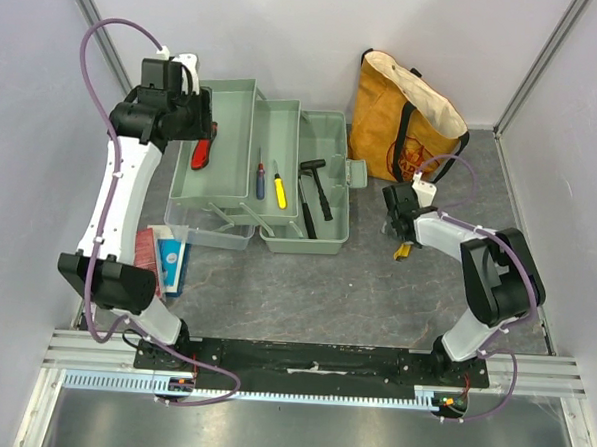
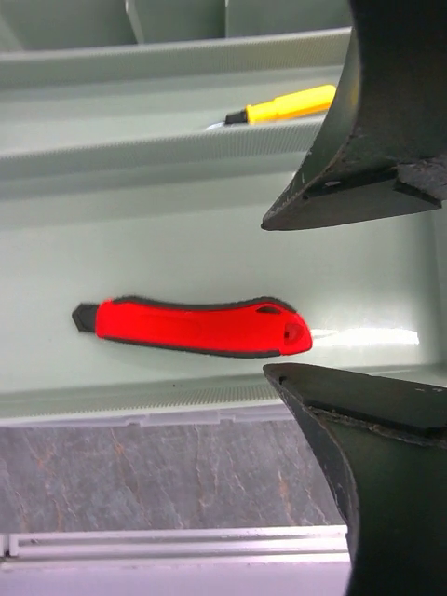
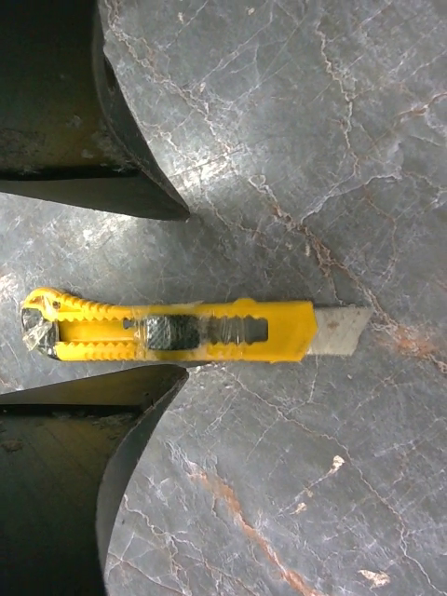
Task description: Pack the tool kit
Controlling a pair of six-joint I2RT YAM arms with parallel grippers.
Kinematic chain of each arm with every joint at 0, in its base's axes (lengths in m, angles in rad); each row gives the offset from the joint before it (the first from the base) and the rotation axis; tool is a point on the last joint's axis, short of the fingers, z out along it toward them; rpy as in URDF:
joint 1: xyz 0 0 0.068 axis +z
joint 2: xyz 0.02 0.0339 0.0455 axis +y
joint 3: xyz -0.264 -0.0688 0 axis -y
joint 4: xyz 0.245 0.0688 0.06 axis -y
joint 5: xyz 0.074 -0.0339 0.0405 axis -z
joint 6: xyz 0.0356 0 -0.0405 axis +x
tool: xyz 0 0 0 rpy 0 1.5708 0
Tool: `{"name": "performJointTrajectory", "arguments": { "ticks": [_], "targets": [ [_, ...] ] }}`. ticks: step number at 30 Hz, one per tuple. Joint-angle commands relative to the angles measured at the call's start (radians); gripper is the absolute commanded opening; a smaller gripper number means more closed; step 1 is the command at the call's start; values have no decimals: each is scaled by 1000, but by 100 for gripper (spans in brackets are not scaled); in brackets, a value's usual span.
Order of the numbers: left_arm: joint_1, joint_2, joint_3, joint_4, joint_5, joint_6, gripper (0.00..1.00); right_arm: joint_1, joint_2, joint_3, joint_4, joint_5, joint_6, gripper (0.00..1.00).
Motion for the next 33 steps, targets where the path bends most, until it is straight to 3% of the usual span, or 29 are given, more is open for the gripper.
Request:
{"name": "performJointTrajectory", "arguments": {
  "ticks": [1, 10, 23, 33],
  "targets": [
    [3, -136, -38, 99, 141, -22, 66, 3, 50, 2, -89, 69, -8, 69],
    [1, -265, -136, 191, 356, -62, 69, -7, 78, -24, -72, 63, 9, 64],
    [-2, -343, -315, 330, 640, -155, 70, -19, -11, -24, -73, -69, 46, 13],
    [-76, -354, -434, 453, 808, -218, 70, -18, -282, 19, -93, -212, 40, 11]
  ]
}}
